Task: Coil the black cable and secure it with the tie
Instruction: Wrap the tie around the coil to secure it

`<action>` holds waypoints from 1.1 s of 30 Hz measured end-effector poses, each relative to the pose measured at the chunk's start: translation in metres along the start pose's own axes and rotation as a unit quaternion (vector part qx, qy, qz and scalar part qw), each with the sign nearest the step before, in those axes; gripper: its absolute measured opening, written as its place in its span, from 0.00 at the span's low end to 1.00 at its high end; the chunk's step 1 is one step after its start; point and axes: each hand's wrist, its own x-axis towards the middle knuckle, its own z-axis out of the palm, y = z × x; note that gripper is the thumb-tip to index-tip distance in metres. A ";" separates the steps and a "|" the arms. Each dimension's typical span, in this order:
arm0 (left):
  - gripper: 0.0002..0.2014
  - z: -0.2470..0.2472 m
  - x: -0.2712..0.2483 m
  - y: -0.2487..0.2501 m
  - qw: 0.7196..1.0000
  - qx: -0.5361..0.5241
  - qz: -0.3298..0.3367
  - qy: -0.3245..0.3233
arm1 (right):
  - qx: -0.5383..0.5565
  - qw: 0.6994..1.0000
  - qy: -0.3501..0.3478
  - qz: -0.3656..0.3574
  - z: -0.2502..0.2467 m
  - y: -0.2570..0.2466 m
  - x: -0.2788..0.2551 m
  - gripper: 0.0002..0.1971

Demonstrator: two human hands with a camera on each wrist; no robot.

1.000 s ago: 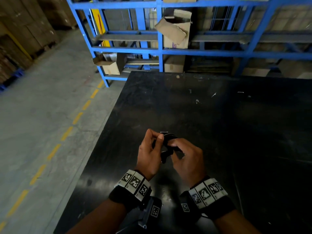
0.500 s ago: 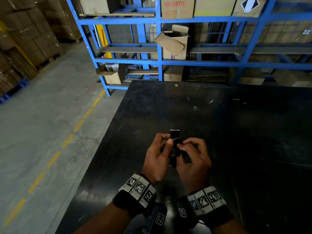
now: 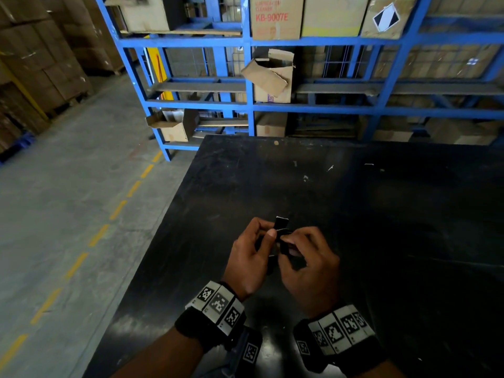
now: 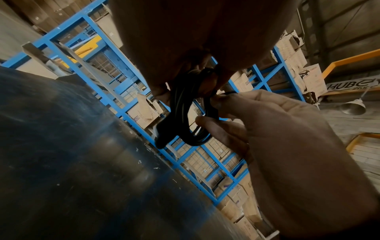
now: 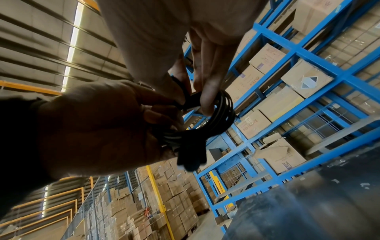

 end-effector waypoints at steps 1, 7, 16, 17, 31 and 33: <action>0.06 0.000 -0.001 0.001 1.000 0.008 0.003 0.001 | 0.001 1.000 -0.012 0.000 -0.003 0.000 0.001 0.08; 0.05 0.001 -0.003 -0.001 0.999 0.031 0.024 -0.014 | 0.008 0.999 -0.045 -0.001 -0.021 0.002 0.011 0.03; 0.04 -0.010 -0.005 0.007 0.989 0.035 0.077 -0.123 | 0.218 0.954 -0.111 0.174 -0.031 0.029 0.028 0.08; 0.04 -0.011 -0.004 0.007 0.987 0.041 0.076 -0.133 | 0.238 0.947 -0.105 0.187 -0.030 0.029 0.027 0.08; 0.13 -0.018 0.011 -0.011 0.988 -0.038 -0.038 -0.148 | 0.367 0.848 -0.041 0.379 -0.015 0.047 0.023 0.12; 0.16 -0.020 0.009 -0.022 0.986 -0.066 -0.080 -0.128 | 0.391 0.812 -0.008 0.433 -0.012 0.054 0.019 0.11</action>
